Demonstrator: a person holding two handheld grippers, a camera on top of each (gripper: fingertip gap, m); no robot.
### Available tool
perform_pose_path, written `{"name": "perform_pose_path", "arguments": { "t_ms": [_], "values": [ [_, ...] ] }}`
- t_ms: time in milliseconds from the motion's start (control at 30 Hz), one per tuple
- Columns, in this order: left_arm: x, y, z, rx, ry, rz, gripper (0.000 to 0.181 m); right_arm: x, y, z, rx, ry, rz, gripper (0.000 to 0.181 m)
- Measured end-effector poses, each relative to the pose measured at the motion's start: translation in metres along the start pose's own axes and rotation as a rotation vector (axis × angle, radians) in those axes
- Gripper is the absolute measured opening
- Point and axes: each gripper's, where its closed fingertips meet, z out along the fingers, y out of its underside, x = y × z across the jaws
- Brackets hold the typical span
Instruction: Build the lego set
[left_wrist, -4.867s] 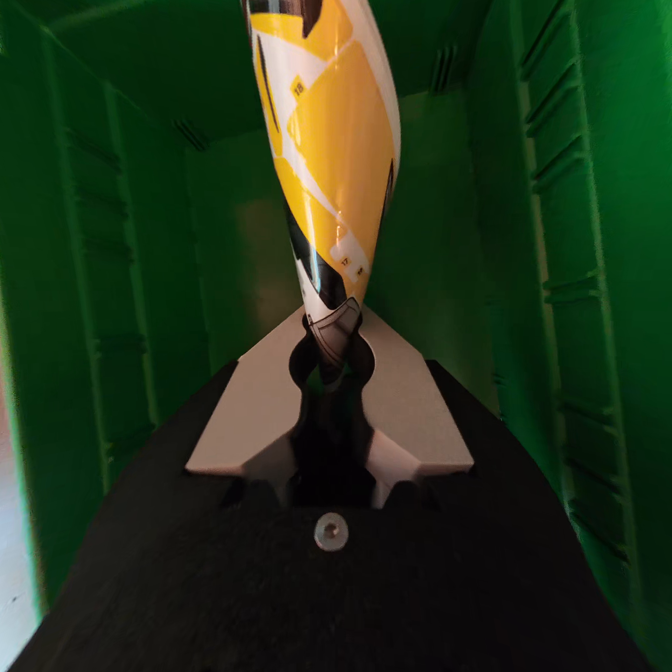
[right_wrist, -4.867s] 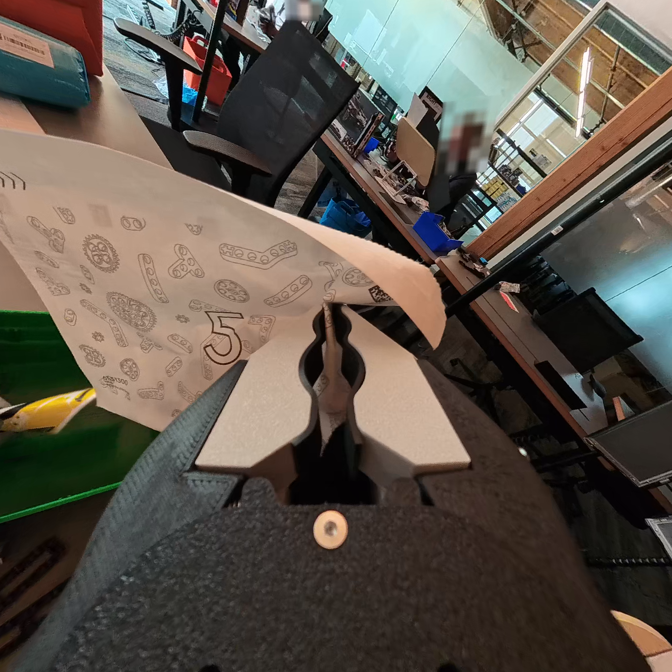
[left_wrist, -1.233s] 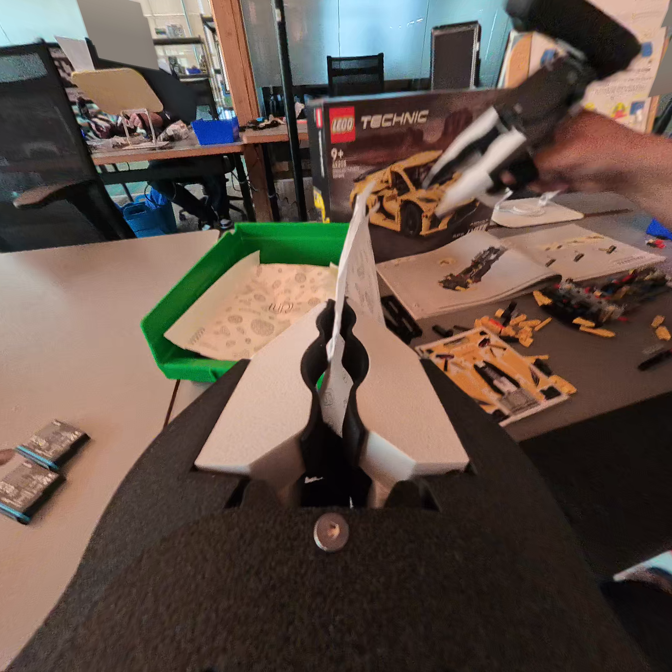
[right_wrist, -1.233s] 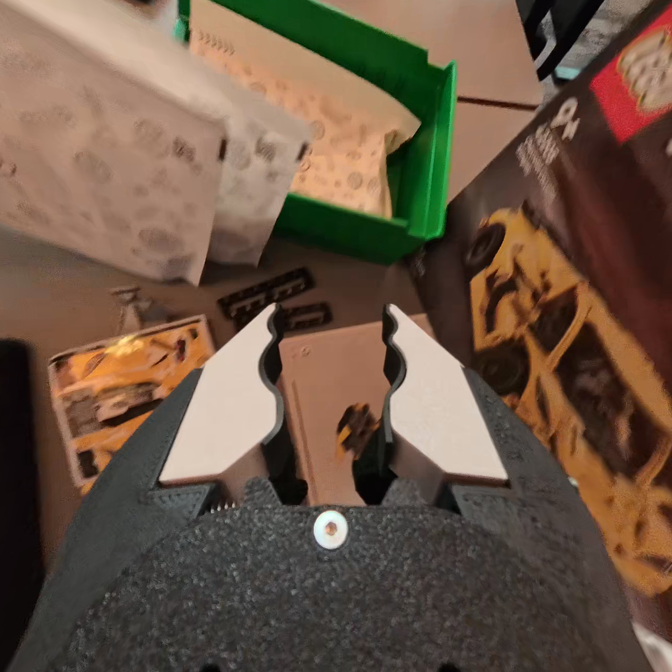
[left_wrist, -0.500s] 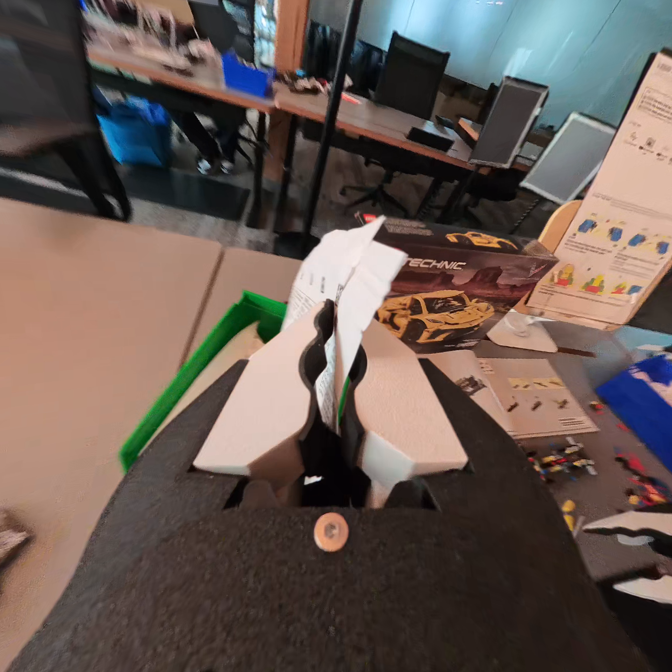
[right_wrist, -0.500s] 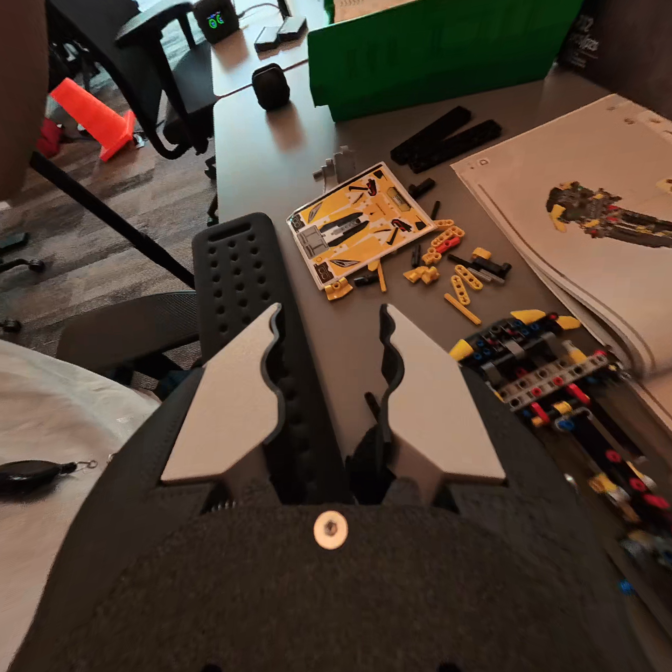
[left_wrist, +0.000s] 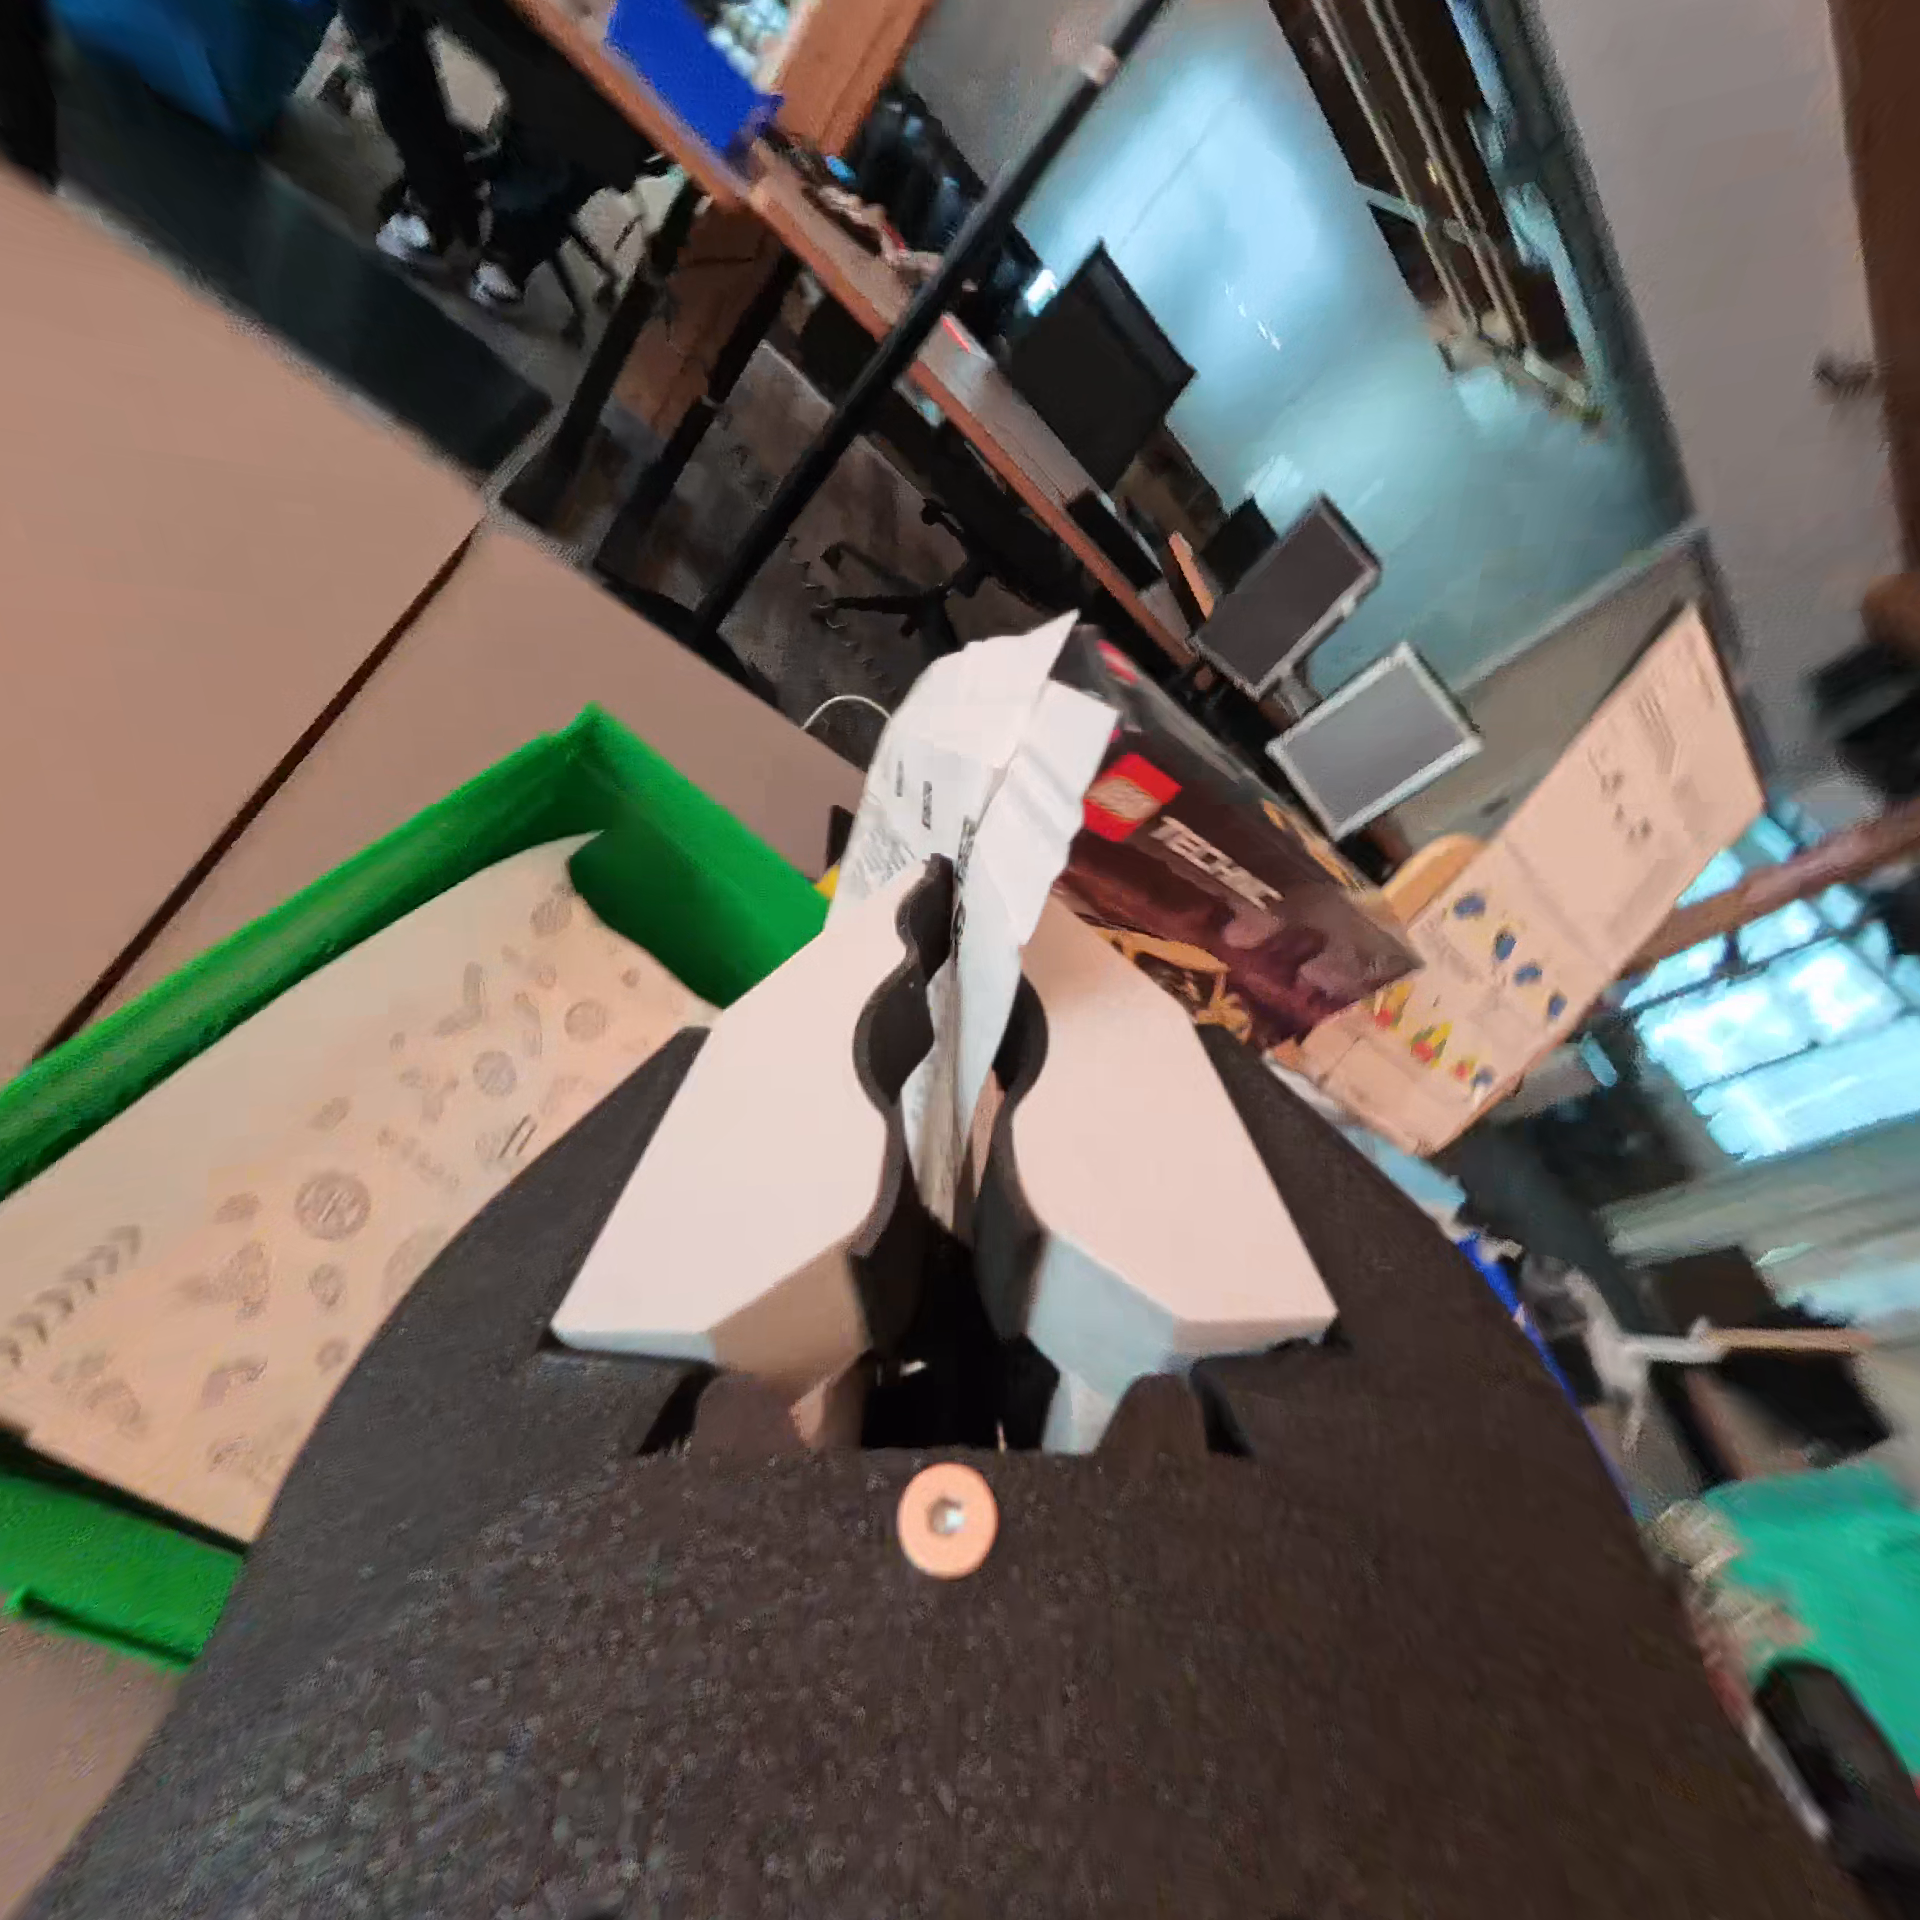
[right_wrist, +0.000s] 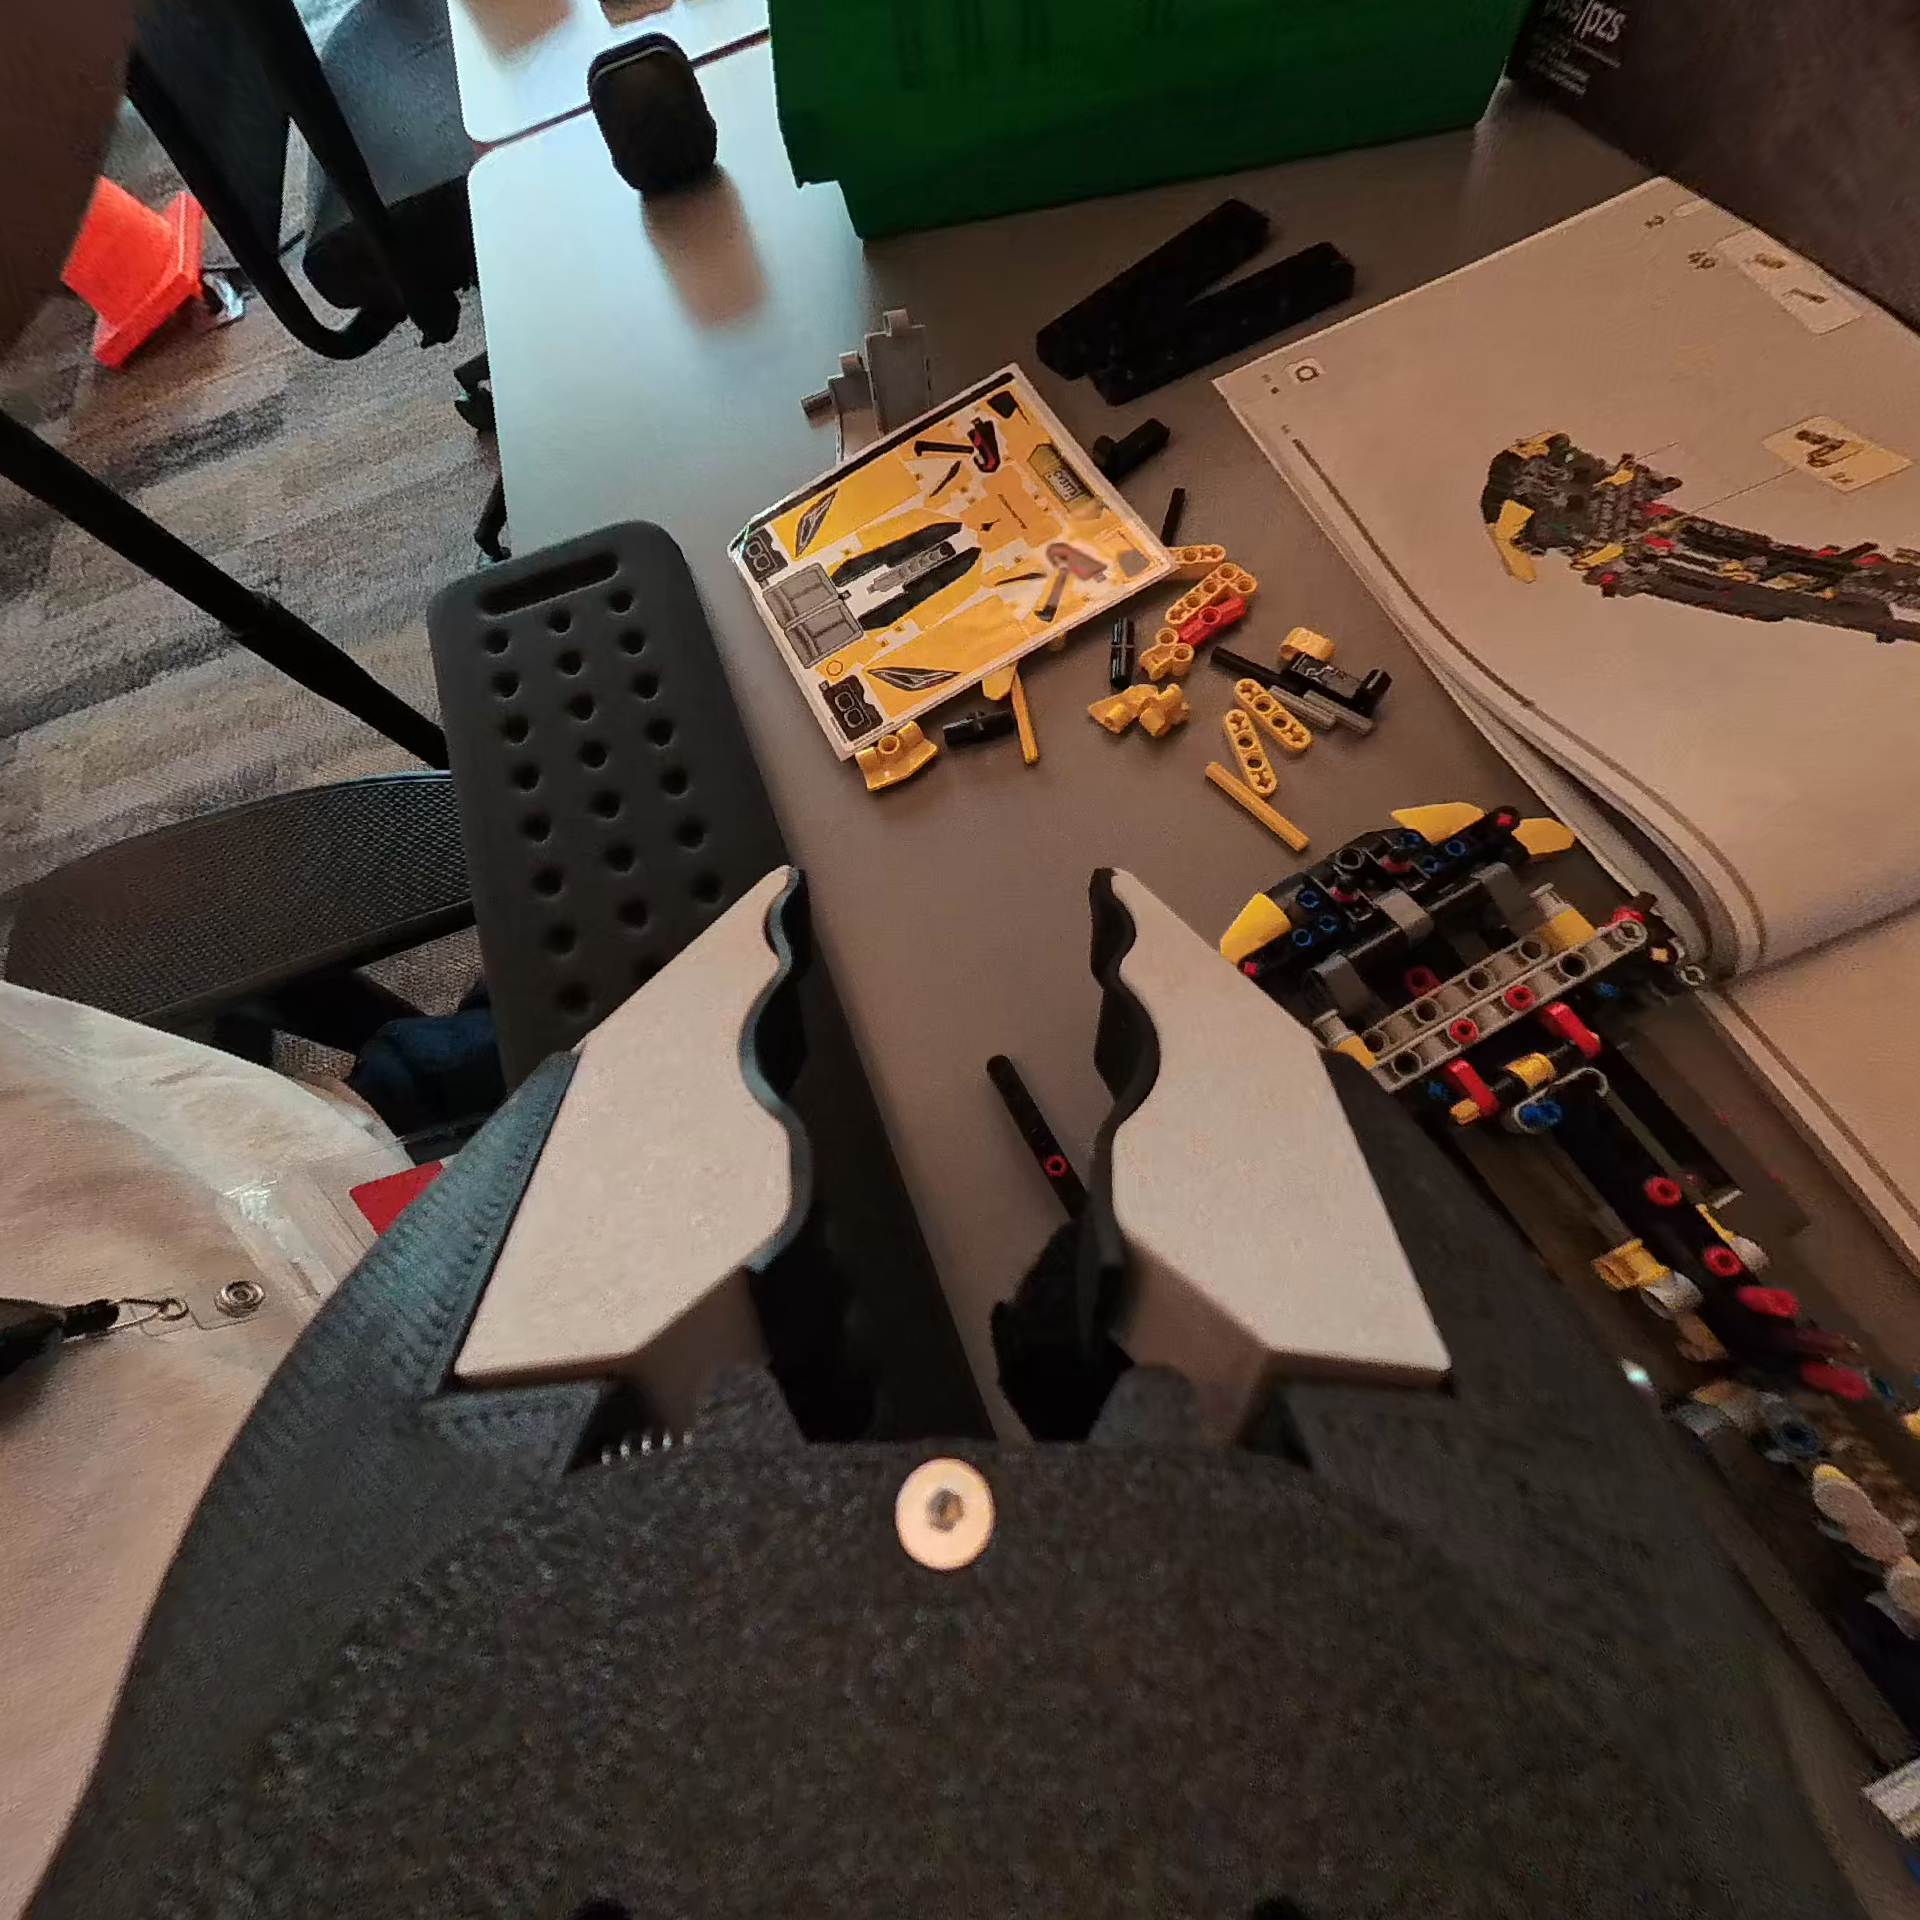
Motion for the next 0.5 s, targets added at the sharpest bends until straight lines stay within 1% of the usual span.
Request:
{"name": "perform_pose_path", "arguments": {
  "t_ms": [133, 233, 267, 300, 333, 433, 500],
  "values": [
    [-0.087, 0.012, -0.007, 0.103, 0.001, -0.274, 0.0, -0.001, -0.001, 0.004, -0.029, 0.014, -0.031, 0.054],
    [-0.143, 0.034, -0.018, 0.147, -0.076, -0.375, 0.0, 0.0, 0.001, 0.009, -0.052, 0.02, -0.04, 0.054],
    [-0.156, 0.042, -0.022, 0.154, -0.094, -0.395, 0.0, 0.0, 0.001, 0.011, -0.06, 0.016, -0.038, 0.055],
    [-0.165, 0.05, -0.024, 0.156, -0.12, -0.398, 0.0, 0.0, 0.002, 0.013, -0.067, 0.01, -0.034, 0.055],
    [-0.169, 0.059, -0.025, 0.138, -0.153, -0.36, 0.0, -0.001, 0.002, 0.016, -0.075, 0.006, -0.032, 0.055],
    [-0.164, 0.088, -0.019, 0.001, -0.242, -0.159, 0.0, -0.004, 0.002, 0.024, -0.098, -0.003, -0.035, 0.055],
    [-0.153, 0.1, -0.01, -0.083, -0.229, -0.074, 0.001, -0.007, 0.001, 0.03, -0.109, -0.011, -0.043, 0.055]
  ]
}}
